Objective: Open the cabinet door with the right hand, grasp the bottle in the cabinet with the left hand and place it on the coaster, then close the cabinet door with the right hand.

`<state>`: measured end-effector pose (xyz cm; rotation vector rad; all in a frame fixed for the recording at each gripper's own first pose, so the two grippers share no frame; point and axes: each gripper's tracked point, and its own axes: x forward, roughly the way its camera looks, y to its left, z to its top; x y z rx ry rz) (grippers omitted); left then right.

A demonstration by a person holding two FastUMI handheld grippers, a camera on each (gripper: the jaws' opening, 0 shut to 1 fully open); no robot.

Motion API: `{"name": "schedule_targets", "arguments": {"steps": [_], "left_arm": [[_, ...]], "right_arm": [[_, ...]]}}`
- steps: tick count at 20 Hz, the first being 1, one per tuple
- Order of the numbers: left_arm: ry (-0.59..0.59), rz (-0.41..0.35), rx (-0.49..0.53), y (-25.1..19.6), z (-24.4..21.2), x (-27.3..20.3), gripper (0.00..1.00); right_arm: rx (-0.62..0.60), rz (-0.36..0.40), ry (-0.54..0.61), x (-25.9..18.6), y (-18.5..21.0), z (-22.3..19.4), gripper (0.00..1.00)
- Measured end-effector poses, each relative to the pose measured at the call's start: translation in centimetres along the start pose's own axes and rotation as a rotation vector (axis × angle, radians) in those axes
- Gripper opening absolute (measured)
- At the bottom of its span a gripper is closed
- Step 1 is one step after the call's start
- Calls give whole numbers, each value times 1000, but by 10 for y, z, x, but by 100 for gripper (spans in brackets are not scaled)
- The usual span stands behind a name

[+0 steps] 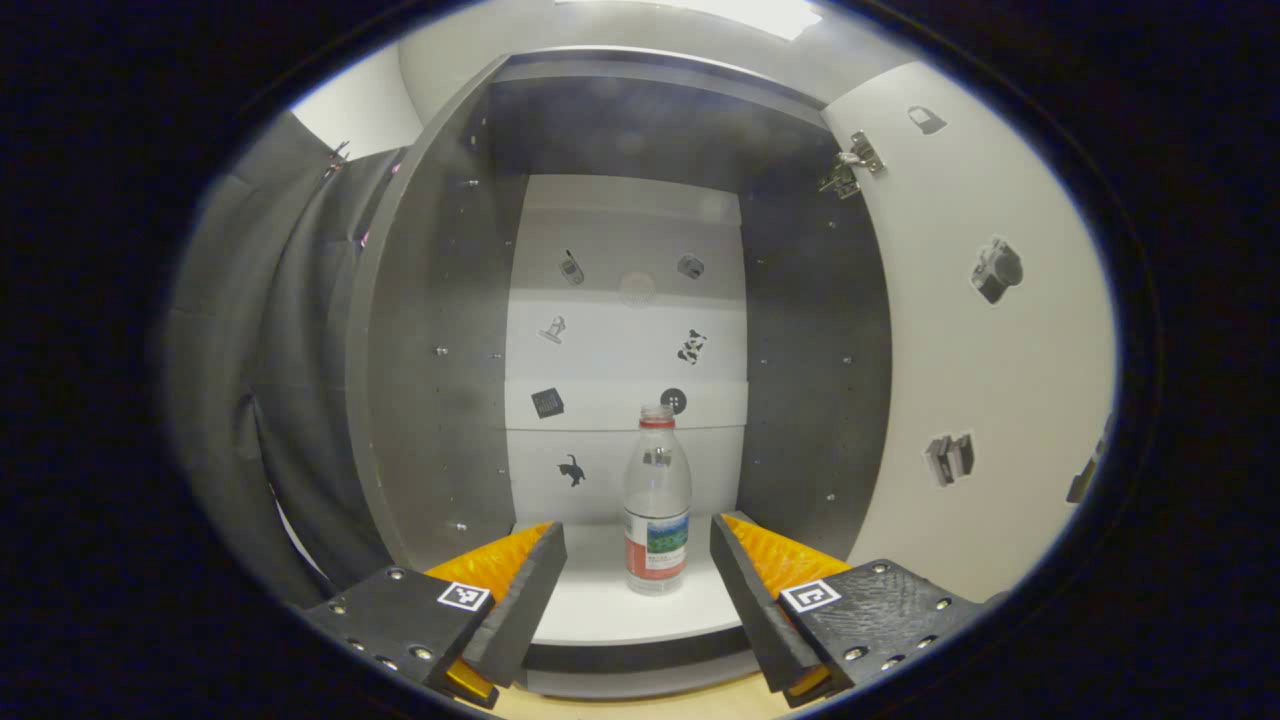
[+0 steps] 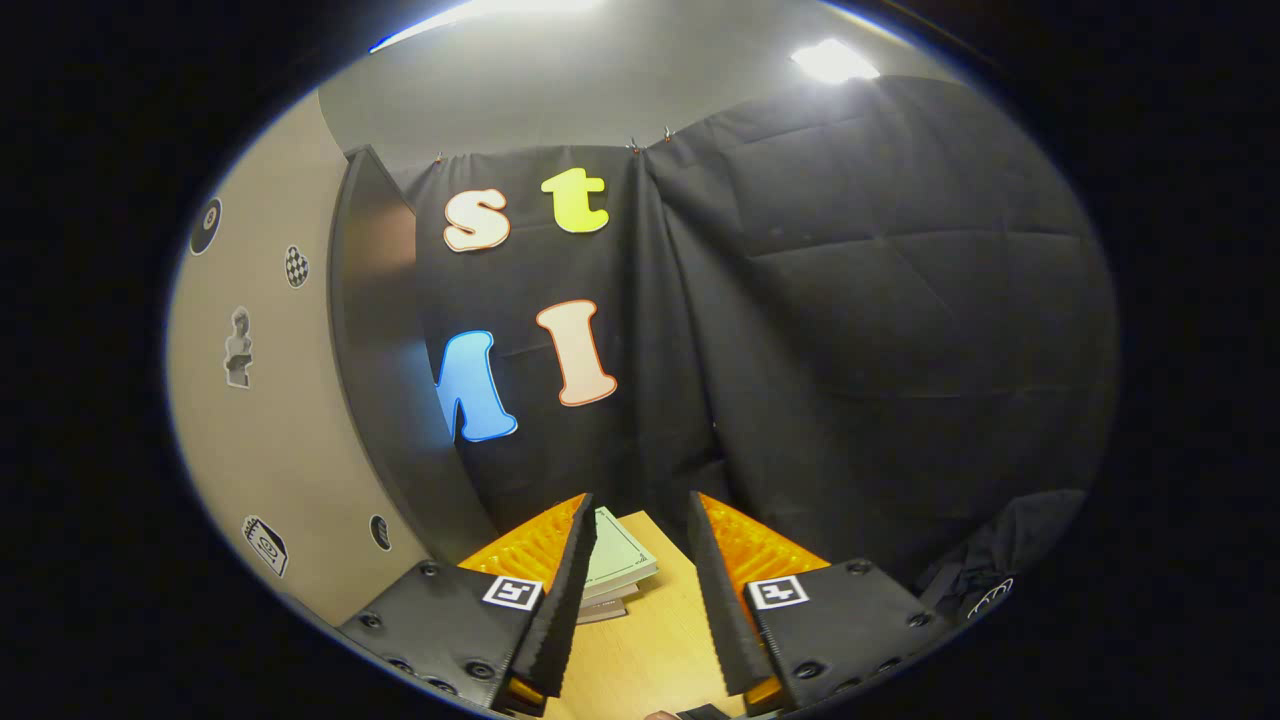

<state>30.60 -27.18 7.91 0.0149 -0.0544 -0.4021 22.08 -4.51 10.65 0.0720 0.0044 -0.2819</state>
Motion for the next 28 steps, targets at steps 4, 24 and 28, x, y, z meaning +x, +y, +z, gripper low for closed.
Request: {"name": "schedule_targets", "arguments": {"steps": [4, 24, 28], "left_arm": [[7, -17, -61, -15, -17, 39, 87], [47, -111, -34, -19, -48, 138, 89], [68, -105, -98, -15, -59, 143, 90]], "right_arm": [[10, 1, 37, 11, -4, -16, 71], [-25, -49, 94, 31, -10, -35, 80], [-22, -59, 101, 32, -15, -37, 80]]}}
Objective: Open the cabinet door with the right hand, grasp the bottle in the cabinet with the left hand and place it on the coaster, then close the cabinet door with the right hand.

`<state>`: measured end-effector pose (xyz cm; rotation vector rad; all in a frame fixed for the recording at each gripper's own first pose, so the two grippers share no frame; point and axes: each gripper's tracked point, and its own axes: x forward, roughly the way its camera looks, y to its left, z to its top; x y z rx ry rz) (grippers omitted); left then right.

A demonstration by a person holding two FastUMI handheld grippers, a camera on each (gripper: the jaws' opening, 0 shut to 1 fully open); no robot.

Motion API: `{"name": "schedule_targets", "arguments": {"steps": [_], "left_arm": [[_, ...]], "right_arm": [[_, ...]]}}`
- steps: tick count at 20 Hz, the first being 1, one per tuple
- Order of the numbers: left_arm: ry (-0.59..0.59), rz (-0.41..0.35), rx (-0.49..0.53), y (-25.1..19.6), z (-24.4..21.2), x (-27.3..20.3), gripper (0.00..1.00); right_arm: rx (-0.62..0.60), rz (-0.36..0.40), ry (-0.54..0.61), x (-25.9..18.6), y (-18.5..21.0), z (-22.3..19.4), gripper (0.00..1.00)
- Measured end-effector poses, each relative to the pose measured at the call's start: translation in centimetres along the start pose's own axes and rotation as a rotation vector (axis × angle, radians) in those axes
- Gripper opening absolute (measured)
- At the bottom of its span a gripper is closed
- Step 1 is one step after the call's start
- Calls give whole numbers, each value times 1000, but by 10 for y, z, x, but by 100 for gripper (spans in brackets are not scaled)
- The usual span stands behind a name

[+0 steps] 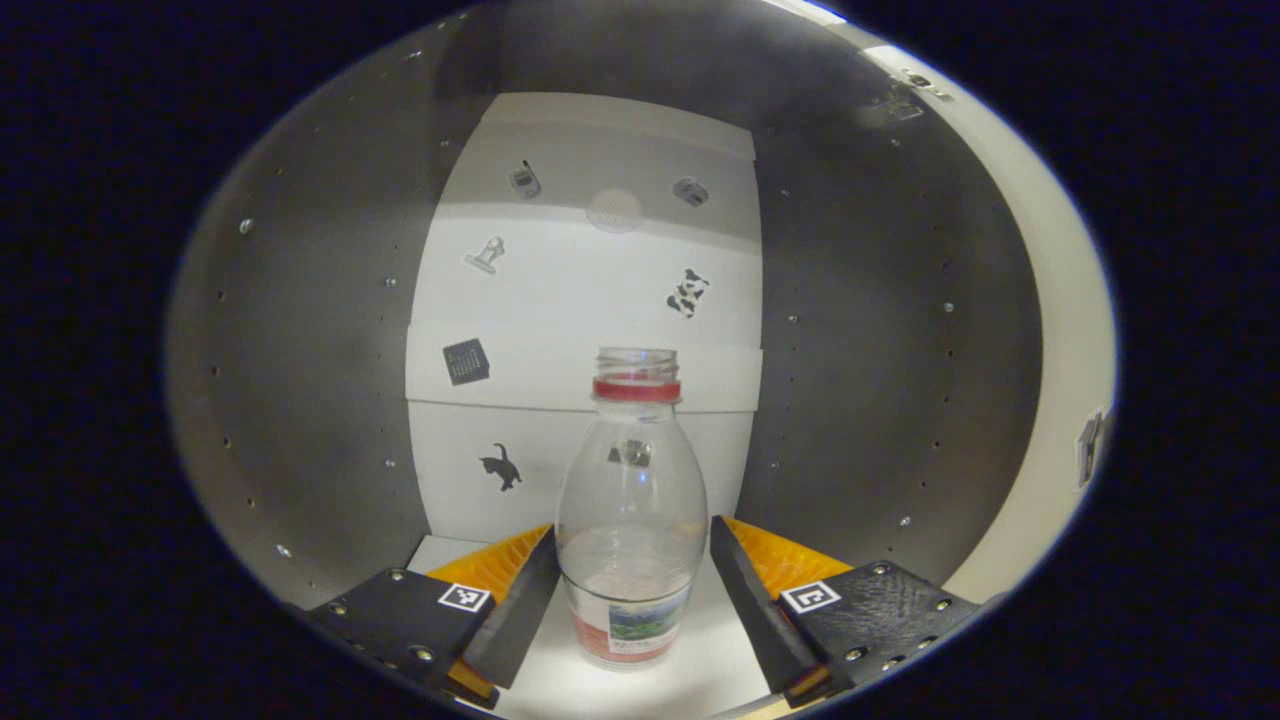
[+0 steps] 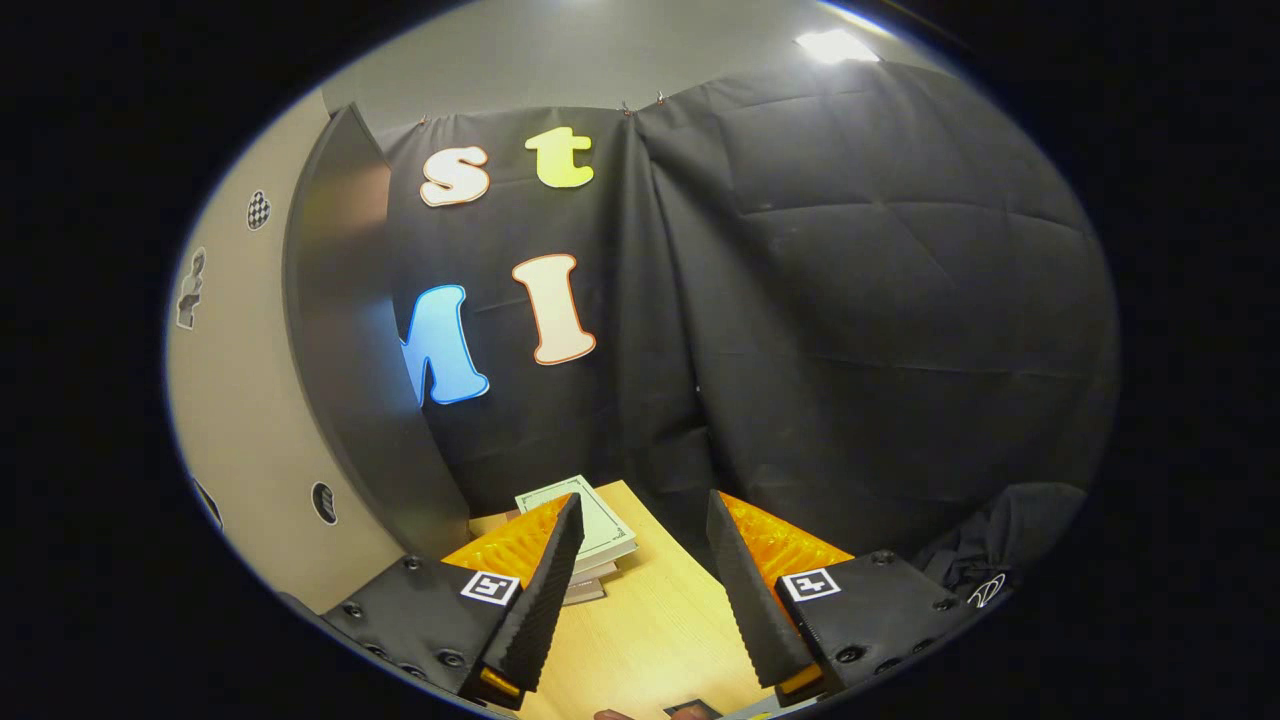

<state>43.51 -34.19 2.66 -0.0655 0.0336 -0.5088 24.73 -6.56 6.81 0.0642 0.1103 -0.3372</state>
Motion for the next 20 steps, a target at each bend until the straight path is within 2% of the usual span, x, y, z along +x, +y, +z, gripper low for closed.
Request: {"name": "schedule_targets", "arguments": {"steps": [3, 5, 9, 12, 13, 15, 16, 20], "left_arm": [[7, 10, -45, 5, -5, -2, 87], [12, -4, -58, 6, -5, -4, 76], [18, -49, -61, 0, -2, -18, 73], [-12, -72, -16, -4, 13, -35, 73], [-24, -87, 3, -8, 18, -44, 70], [-47, -108, 48, -13, 29, -69, 75], [-62, -118, 73, -15, 34, -82, 70], [-82, -118, 115, -10, 38, -142, 73]], "right_arm": [[24, -1, 12, 2, -3, -4, 80], [47, 6, 31, 3, -2, -8, 80], [74, 26, 24, 3, 6, -7, 80], [49, 34, 19, -2, 12, -9, 80], [56, 40, 19, -4, 15, -10, 80], [96, 51, 25, -7, 20, -12, 80], [126, 64, 28, -10, 26, -12, 80], [139, 72, 24, -20, 40, -16, 80]]}}
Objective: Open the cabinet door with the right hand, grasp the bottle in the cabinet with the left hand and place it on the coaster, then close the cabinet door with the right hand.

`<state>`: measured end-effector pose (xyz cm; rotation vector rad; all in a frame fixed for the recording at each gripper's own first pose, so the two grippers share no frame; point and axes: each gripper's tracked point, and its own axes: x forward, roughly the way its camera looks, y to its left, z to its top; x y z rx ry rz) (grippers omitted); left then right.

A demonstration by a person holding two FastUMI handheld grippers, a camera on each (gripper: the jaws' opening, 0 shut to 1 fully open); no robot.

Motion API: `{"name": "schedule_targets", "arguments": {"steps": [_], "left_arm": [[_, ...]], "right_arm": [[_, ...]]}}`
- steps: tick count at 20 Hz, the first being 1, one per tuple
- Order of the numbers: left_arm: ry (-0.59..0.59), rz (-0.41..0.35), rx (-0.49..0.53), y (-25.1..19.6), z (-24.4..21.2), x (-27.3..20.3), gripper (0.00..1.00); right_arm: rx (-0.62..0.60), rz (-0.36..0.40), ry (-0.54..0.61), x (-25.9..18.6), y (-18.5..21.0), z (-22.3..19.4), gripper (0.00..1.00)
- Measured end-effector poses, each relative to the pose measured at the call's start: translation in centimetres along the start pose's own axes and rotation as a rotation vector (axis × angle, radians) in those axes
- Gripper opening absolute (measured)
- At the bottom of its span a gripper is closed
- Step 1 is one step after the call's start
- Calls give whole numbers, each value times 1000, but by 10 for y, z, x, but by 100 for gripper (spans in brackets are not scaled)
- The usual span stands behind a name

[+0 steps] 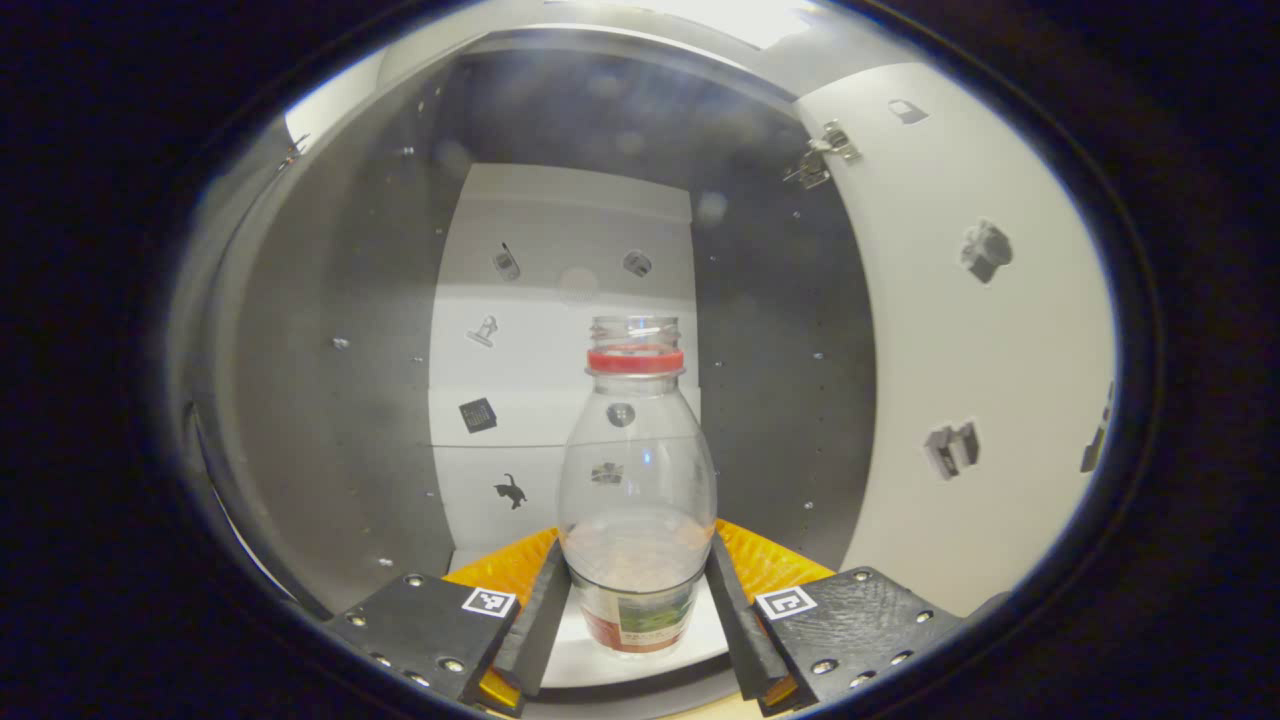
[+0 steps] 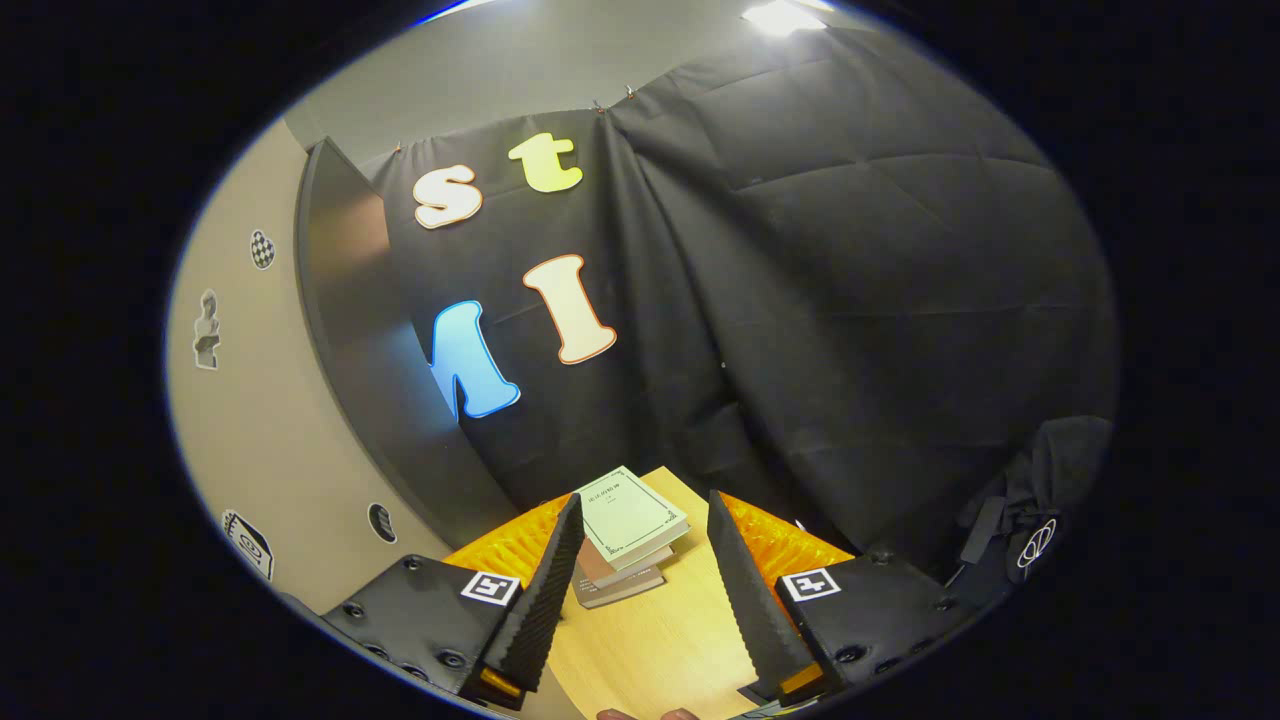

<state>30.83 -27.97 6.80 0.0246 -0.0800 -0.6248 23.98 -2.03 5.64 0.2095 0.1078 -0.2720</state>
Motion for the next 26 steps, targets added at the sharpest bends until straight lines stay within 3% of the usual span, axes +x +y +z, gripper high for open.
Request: {"name": "schedule_targets", "arguments": {"steps": [5, 11, 13, 18, 19, 20, 26], "left_arm": [[13, 67, -8, 25, -9, -93, 72], [51, 150, -3, 62, -28, -181, 74], [61, 180, -12, 74, -40, -204, 70], [118, 276, -22, 106, -98, -256, 70], [123, 295, -34, 114, -108, -267, 75], [128, 307, -49, 118, -120, -276, 70], [210, 378, -86, 148, -210, -320, 70]], "right_arm": [[-30, -8, -2, -13, 10, -5, 80], [-51, -32, -33, -23, -3, 19, 80], [-54, -38, -62, -27, 0, 30, 80], [-53, -37, -74, -40, 8, 28, 80], [-54, -40, -76, -45, 8, 26, 80], [-53, -42, -78, -47, 8, 26, 80], [-61, -61, -72, -68, 10, 12, 80]]}}
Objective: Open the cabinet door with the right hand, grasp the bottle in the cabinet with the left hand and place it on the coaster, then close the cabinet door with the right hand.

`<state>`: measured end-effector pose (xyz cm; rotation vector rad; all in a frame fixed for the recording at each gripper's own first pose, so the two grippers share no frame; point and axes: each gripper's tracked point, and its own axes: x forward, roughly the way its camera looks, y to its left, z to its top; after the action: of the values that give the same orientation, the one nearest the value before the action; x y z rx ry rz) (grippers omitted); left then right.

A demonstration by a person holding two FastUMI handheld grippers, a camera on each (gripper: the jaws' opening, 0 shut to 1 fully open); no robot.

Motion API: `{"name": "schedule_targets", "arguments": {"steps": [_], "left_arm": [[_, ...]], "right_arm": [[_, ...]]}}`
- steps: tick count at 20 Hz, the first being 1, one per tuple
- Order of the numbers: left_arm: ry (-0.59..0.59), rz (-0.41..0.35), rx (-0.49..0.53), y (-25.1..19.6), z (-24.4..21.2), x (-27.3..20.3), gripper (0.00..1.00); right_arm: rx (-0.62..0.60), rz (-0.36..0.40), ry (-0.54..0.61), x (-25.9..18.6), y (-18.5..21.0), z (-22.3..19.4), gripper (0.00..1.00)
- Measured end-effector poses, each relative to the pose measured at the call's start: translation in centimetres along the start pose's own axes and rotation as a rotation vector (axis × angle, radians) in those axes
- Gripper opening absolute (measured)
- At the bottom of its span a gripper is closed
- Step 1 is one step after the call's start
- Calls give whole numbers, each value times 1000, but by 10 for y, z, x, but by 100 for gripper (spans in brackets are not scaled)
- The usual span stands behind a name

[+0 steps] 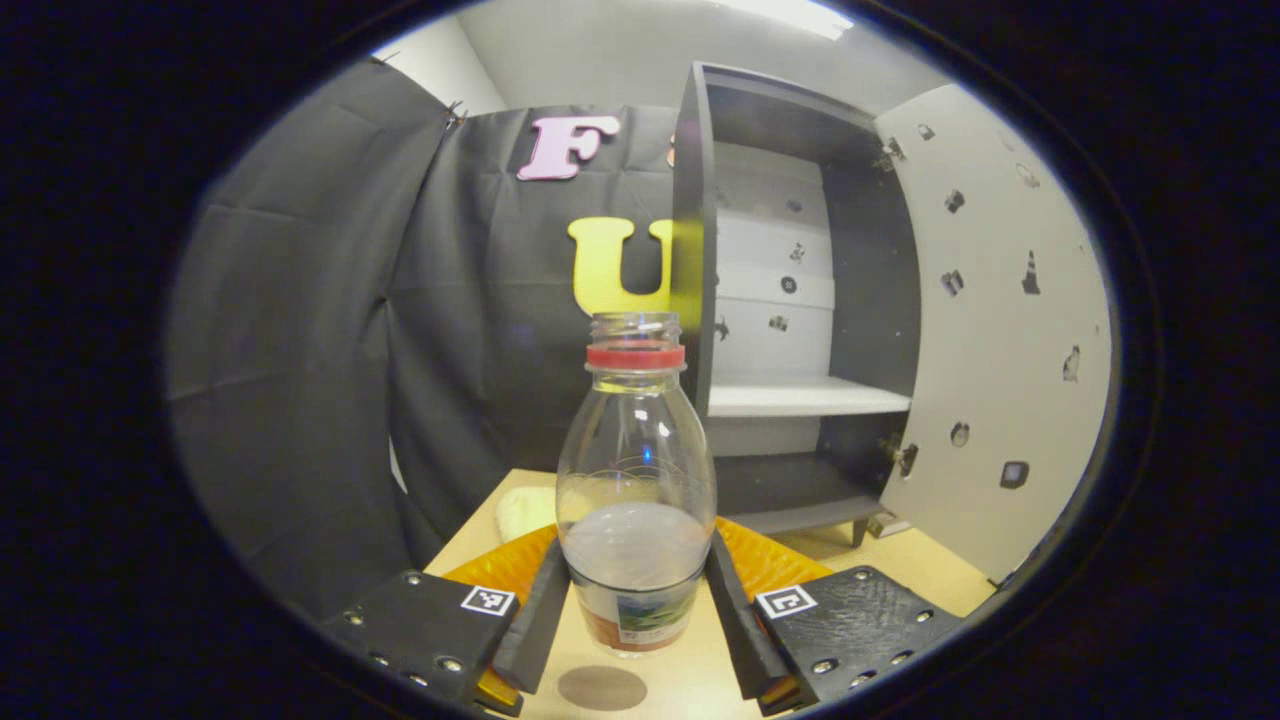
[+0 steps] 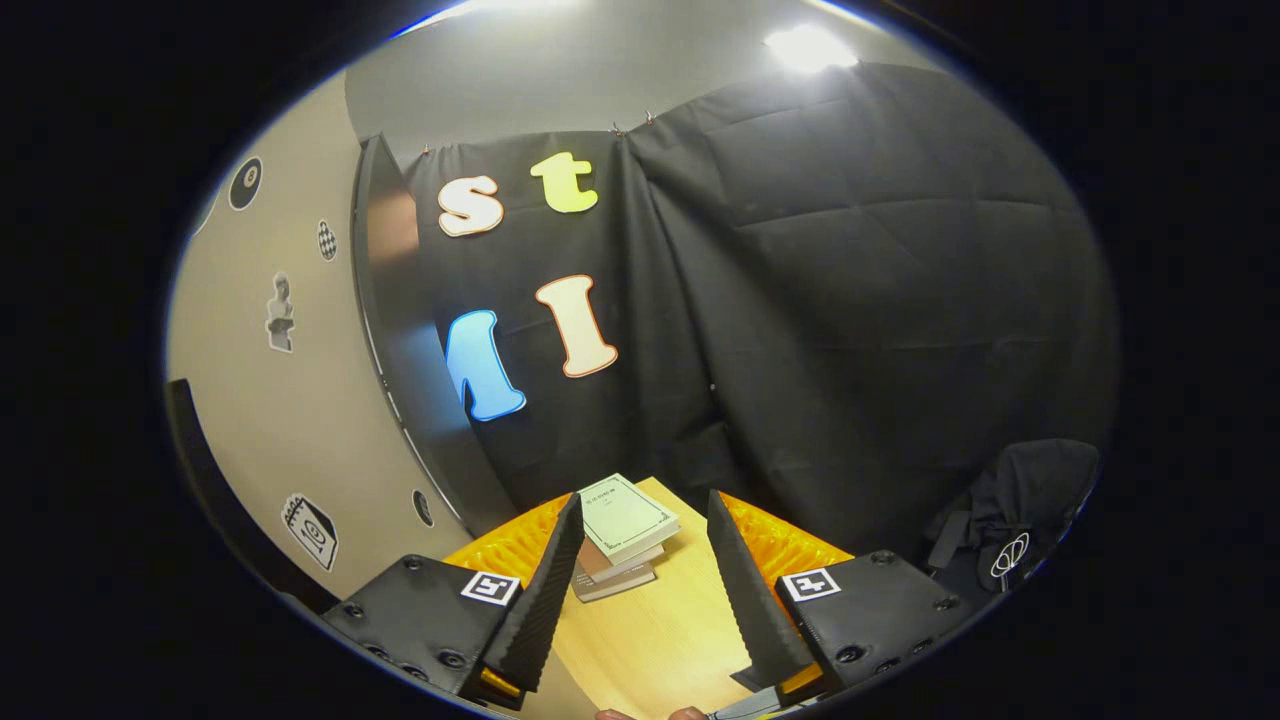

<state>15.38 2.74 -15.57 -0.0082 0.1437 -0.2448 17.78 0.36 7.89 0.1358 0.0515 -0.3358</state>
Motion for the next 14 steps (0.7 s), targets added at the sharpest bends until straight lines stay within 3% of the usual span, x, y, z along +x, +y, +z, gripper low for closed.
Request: {"name": "schedule_targets", "arguments": {"steps": [5, 6, 7, 8, 10, 11, 14], "left_arm": [[1, 48, 74, 17, -64, 2, 72], [2, 68, 72, 22, -79, 1, 70], [4, 77, 62, 22, -92, 1, 70], [7, 88, 57, 22, -104, 2, 72], [10, 90, 64, 16, -127, 1, 70], [11, 92, 77, 15, -136, 4, 72], [4, 91, 82, 12, -147, 11, 72]], "right_arm": [[-22, -39, -4, -11, -10, -8, 80], [-24, -53, 1, -13, -13, -10, 72], [-38, -62, 11, -13, -16, -12, 72], [-63, -70, 30, -13, -19, -19, 80], [-106, -98, 37, -17, -30, -20, 80], [-111, -102, 36, -20, -32, -18, 72], [-107, -103, 51, -19, -36, -22, 80]]}}
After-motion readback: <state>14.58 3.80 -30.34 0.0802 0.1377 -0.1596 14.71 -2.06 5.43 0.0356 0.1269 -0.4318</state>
